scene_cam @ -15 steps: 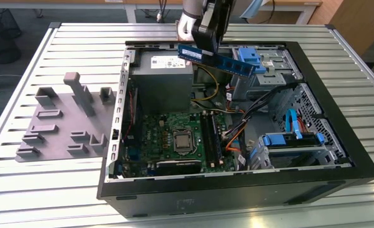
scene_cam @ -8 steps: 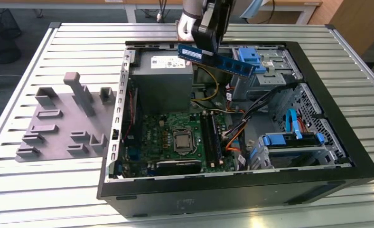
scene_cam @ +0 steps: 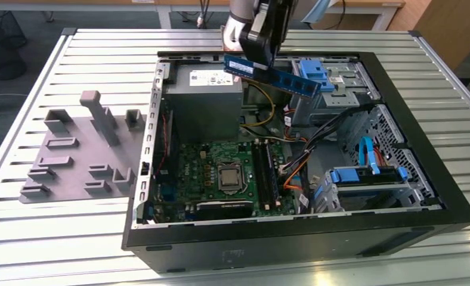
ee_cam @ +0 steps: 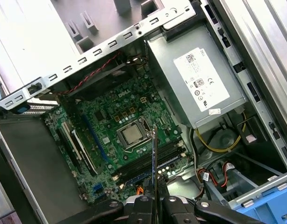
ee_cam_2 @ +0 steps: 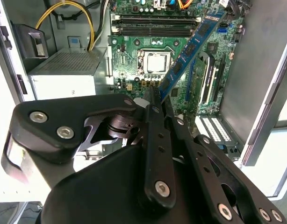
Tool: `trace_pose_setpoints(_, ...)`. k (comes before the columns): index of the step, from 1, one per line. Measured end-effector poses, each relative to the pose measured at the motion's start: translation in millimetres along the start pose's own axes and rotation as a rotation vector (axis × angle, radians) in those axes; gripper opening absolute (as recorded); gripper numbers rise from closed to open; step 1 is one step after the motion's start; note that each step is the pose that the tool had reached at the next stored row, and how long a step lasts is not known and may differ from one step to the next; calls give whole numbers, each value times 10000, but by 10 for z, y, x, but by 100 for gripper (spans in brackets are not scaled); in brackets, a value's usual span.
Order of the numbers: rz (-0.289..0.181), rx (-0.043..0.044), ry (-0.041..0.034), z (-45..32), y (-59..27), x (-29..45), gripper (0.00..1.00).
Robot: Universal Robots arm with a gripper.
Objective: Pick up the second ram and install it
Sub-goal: 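Insert the second ram into the second slot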
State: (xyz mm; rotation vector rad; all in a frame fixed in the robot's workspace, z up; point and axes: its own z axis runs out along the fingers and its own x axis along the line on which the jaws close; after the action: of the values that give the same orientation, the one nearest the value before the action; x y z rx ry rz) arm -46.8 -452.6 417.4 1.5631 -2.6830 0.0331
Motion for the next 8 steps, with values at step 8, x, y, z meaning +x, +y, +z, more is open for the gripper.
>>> trace_pose_setpoints(8, 268, -11, 0, 1, 0, 0, 14)
